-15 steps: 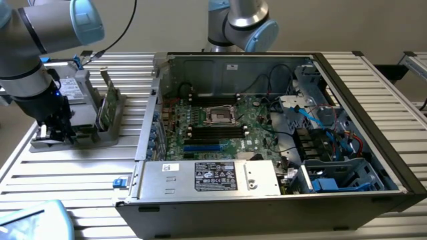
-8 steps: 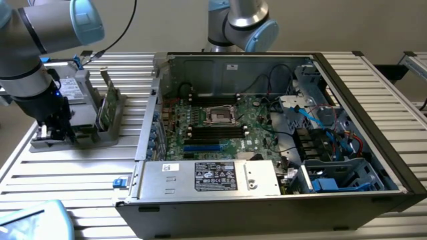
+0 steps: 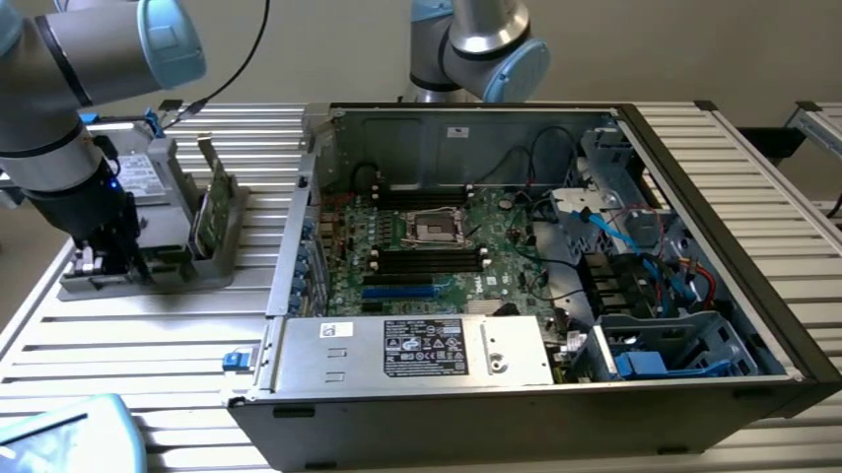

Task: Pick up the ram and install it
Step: 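Pick up the ram and move it above insertion slot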

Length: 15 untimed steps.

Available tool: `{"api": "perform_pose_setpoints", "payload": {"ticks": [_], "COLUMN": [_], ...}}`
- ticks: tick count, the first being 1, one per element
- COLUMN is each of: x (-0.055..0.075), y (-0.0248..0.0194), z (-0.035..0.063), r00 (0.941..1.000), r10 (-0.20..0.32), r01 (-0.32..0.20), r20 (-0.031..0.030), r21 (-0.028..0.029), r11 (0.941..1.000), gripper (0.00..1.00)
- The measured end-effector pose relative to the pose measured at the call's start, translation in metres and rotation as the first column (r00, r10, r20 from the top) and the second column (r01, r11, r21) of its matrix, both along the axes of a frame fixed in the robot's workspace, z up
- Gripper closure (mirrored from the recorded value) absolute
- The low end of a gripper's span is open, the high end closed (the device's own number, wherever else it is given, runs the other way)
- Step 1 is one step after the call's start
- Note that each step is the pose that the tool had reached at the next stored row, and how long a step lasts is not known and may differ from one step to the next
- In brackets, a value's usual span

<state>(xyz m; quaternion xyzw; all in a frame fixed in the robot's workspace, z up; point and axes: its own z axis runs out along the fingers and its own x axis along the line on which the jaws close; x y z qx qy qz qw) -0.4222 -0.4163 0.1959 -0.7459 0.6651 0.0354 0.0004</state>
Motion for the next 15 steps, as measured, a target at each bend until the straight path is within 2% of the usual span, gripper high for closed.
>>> {"api": "perform_pose_setpoints", "payload": {"ticks": [11,15], "x": [0.0,0.0003], "y": [0.0,0.0], "z": [0.0003,0.0069], "r00": [1.0,1.0], "r10": [0.0,0.0], "r01": [0.0,0.0], "r20": [0.0002,-0.0012], "r21": [0.0001,0.0], "r11": [1.0,1.0], "gripper": [0.87,0.87]}}
